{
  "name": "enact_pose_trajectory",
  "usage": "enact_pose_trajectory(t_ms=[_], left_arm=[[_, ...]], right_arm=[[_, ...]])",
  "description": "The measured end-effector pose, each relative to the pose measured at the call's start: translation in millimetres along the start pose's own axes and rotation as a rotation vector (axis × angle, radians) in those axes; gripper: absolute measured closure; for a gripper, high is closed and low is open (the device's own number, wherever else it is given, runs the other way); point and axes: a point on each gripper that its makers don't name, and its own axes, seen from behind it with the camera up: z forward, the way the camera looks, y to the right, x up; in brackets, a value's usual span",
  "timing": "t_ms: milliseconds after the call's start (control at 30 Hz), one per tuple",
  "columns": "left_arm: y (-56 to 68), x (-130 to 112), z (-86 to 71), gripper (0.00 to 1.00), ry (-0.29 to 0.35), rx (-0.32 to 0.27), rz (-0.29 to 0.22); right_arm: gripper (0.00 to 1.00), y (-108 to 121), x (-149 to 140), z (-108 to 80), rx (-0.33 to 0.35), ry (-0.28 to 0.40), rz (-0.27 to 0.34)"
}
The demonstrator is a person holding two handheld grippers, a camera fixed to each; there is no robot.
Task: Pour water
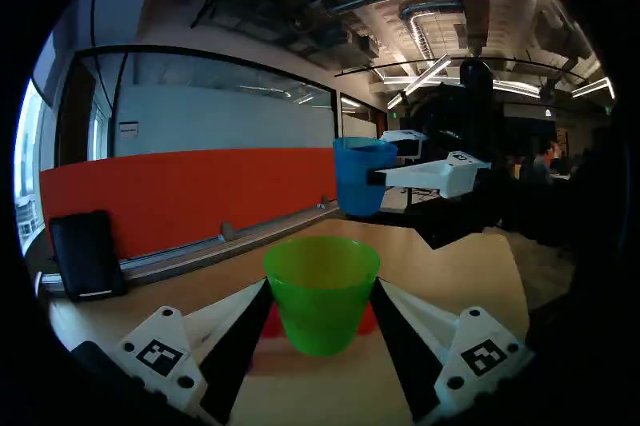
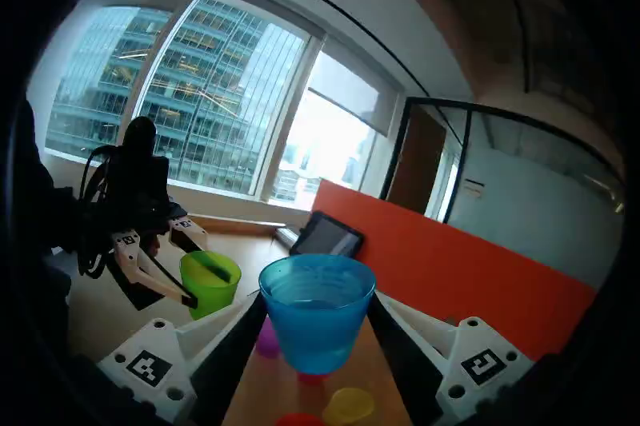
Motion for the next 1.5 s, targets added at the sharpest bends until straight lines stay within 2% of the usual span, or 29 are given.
enact_pose_trajectory(t_ms=[600, 1500], left_arm=[[20.6, 0, 10.0, 0.16, 0.002, -0.041, 0.006], [39.0, 4, 21.0, 0.16, 0.0, -0.084, 0.027]], right_arm=[[0.11, 17, 32, 5.4, -0.023, 0.006, -0.232], [0.11, 30, 67, 20.3, -0.054, -0.004, -0.542]])
